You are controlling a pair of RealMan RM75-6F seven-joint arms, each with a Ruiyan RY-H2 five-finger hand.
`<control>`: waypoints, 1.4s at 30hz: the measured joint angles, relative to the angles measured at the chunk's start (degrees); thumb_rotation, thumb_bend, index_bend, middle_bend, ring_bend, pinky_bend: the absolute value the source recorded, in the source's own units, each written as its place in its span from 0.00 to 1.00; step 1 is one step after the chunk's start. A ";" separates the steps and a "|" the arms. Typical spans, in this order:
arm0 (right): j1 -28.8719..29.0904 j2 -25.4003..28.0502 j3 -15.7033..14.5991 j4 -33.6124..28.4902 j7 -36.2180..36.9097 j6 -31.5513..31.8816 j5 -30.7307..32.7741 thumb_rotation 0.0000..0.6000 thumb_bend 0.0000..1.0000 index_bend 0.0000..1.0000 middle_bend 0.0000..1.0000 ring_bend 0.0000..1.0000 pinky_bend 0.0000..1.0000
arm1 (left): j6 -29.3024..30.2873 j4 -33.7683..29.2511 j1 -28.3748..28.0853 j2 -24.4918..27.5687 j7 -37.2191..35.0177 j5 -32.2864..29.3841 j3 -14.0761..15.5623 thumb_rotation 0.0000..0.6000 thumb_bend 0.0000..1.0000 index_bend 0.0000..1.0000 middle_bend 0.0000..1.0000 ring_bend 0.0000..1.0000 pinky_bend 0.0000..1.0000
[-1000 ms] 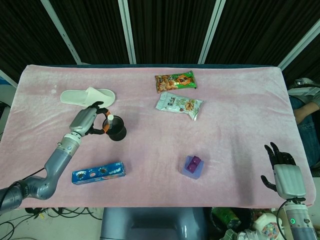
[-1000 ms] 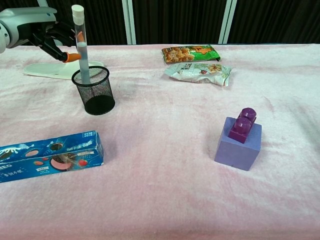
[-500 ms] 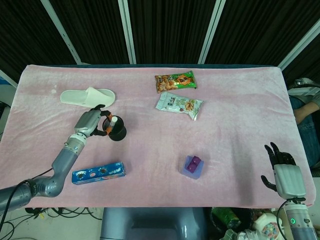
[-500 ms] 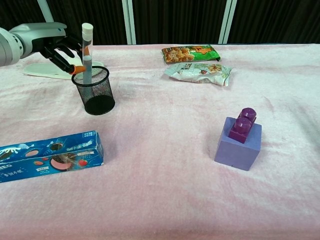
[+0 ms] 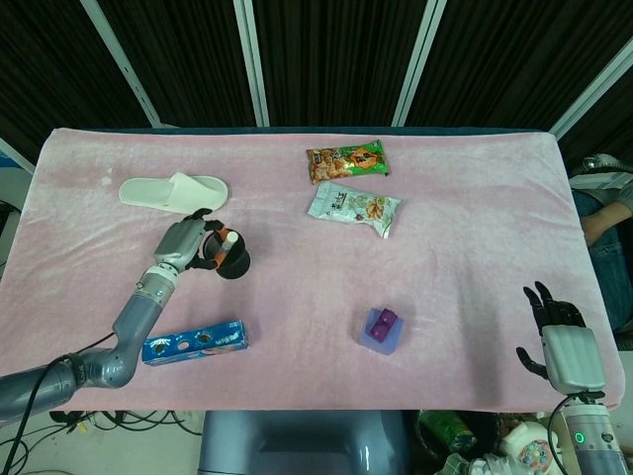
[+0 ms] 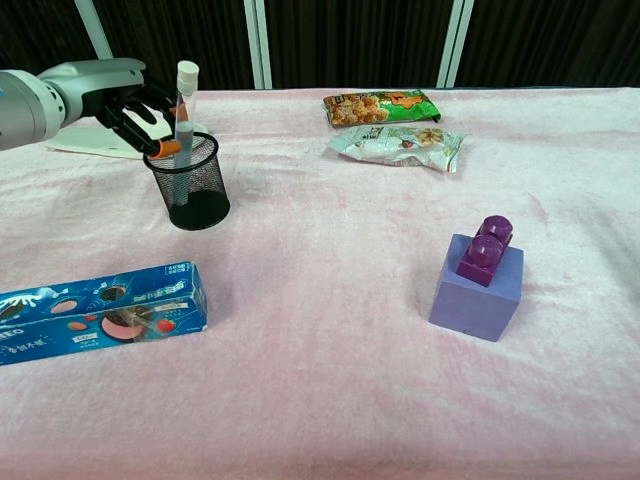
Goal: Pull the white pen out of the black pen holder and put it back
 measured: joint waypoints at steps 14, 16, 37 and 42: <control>-0.02 0.04 -0.01 -0.02 0.06 0.01 0.02 1.00 0.16 0.02 0.04 0.20 0.17 | -0.27 1.54 -0.53 -1.82 0.55 -0.42 -0.22 1.00 0.46 0.59 0.41 0.07 0.15; -0.02 0.05 -0.04 -0.03 0.05 0.02 -0.04 1.00 0.16 0.02 0.04 0.20 0.17 | -0.35 1.67 -0.55 -1.93 0.57 -0.51 -0.27 1.00 0.45 0.57 0.40 0.07 0.15; 0.07 -0.03 -0.11 0.03 -0.14 -0.03 -0.26 1.00 0.16 0.02 0.04 0.20 0.17 | -0.54 0.87 -0.43 -1.52 0.58 0.70 -0.19 1.00 0.43 0.45 0.38 0.06 0.15; 0.07 -0.03 -0.08 0.01 -0.22 0.00 -0.22 1.00 0.16 0.02 0.04 0.20 0.17 | -0.61 0.47 -0.27 -1.15 0.39 1.00 -0.14 1.00 0.43 0.43 0.38 0.06 0.15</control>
